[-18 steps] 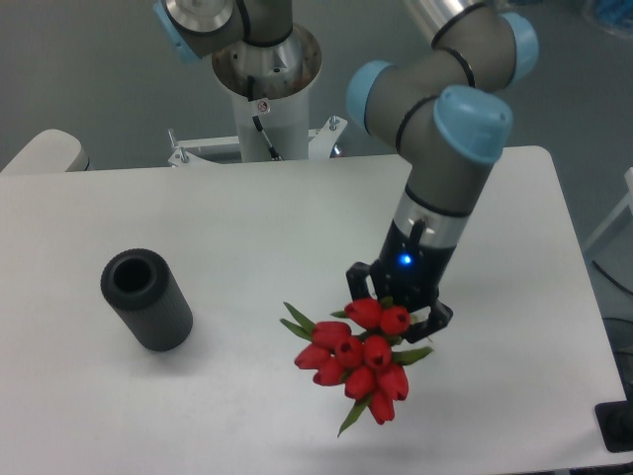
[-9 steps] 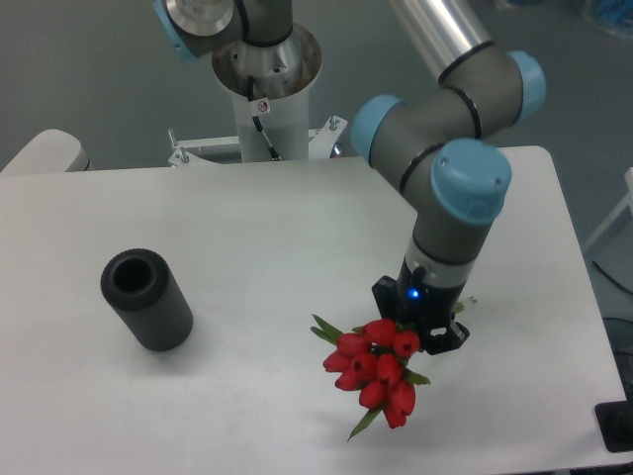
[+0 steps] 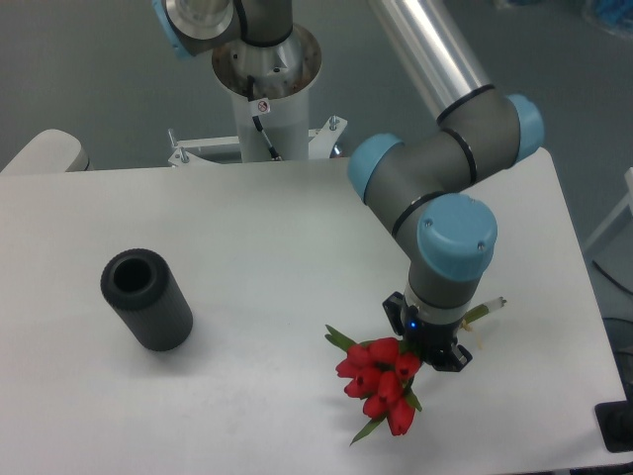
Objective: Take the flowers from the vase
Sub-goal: 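Carry the tulips away from the vase and lower them over the table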
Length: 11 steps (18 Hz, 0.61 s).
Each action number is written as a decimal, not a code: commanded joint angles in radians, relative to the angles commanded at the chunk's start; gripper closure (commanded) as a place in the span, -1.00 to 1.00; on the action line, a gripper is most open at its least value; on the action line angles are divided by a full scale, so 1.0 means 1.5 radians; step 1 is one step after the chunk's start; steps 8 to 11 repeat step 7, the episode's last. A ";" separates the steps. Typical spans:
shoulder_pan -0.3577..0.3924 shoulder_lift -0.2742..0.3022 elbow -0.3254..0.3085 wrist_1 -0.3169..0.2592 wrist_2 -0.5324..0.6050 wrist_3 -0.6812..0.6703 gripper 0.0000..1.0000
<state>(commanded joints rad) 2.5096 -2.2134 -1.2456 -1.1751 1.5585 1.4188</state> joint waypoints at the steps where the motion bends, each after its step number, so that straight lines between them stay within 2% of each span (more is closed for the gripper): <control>1: 0.000 -0.007 0.001 0.000 0.010 0.009 0.85; 4: 0.000 -0.016 0.007 -0.003 0.028 0.044 0.85; 11: 0.003 -0.017 0.008 -0.004 0.027 0.045 0.86</control>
